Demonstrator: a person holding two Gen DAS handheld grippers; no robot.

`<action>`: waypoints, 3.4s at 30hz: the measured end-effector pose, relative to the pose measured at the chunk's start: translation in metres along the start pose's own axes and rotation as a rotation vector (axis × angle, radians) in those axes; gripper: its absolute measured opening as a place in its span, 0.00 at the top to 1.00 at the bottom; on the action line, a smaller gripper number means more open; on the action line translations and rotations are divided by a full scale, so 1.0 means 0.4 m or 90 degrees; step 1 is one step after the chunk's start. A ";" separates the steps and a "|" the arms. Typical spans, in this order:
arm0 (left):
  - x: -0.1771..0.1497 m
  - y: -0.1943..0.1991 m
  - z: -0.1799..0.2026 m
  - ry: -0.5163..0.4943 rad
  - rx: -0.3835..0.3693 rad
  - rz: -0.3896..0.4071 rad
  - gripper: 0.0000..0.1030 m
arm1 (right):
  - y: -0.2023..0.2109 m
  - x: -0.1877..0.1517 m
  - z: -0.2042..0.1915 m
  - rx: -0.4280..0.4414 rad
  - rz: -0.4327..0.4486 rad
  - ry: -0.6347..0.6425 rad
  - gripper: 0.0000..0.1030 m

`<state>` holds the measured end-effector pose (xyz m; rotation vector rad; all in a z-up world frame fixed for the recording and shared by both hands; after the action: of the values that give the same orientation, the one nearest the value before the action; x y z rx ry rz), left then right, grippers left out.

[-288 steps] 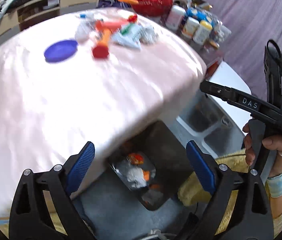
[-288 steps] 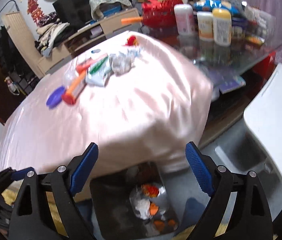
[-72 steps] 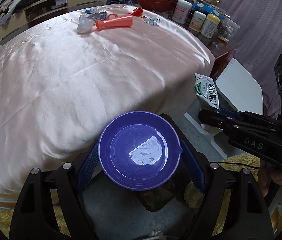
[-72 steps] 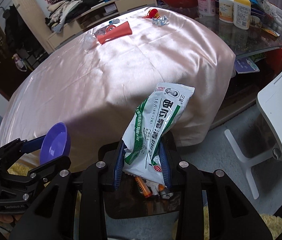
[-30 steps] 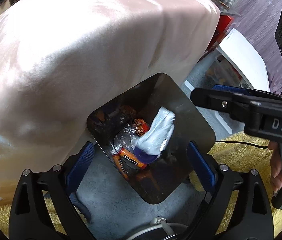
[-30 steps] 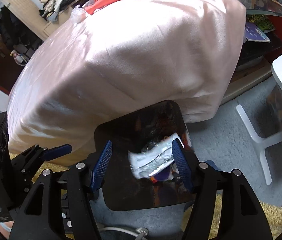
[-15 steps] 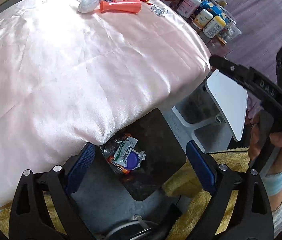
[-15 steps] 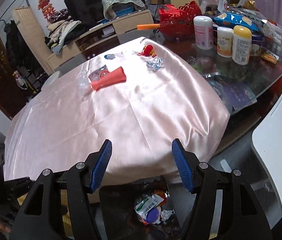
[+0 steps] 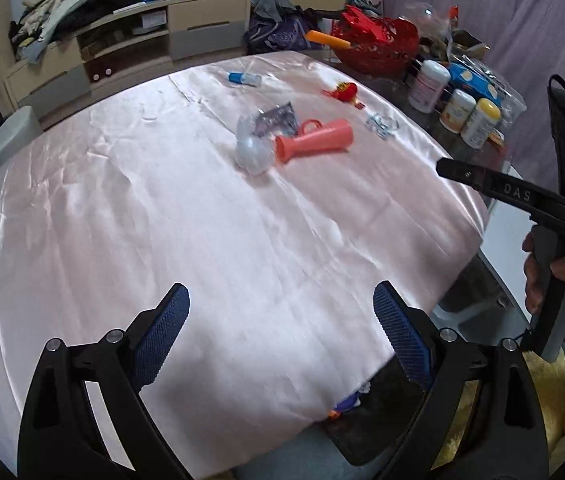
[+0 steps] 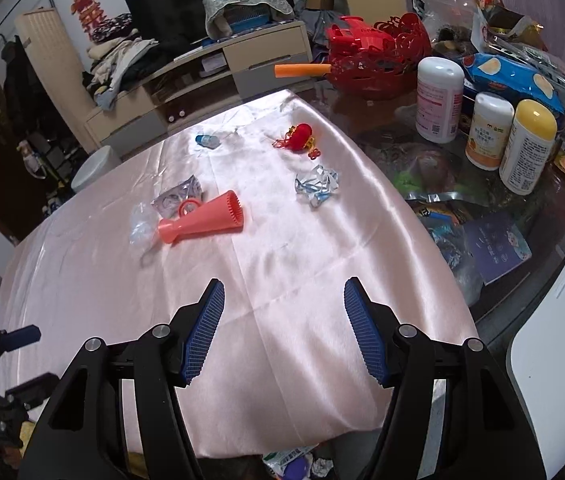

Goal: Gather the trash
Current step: 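Grasp the clear plastic bag with the left tool while the right tool grasps the clear plastic bits, then carry bag and plastic bits over the bin and open both tools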

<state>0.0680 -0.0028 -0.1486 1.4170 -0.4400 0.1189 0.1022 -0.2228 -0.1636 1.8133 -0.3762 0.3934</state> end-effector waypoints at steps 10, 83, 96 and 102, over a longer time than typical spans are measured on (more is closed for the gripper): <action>0.175 -0.118 -0.058 0.030 0.036 0.004 0.35 | -0.109 0.126 0.016 -0.016 -0.018 0.005 0.50; -0.387 -0.071 0.241 -0.073 -0.093 -0.050 0.97 | 0.084 -0.471 -0.057 0.012 -0.049 0.069 0.85; -0.425 -0.211 0.237 -0.065 -0.112 -0.129 0.97 | -0.048 -0.530 -0.038 0.015 -0.163 0.055 0.83; -0.428 -0.226 0.252 -0.077 -0.115 -0.138 0.86 | -0.071 -0.527 -0.017 0.021 -0.178 0.030 0.82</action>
<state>-0.0808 -0.0846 -0.2859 1.2892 -0.3840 -0.1782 -0.0734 -0.1974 -0.2810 1.8532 -0.0806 0.2477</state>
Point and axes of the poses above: each gripper's, at about its wrist camera, not at the fingertips, and y roughly against the way its jaws point, z to its right, x to its top, the point moved 5 cm from there along -y, roughly the way its jaws point, and after that the axes turned 12 degrees about -z, right-handed, at the moved point
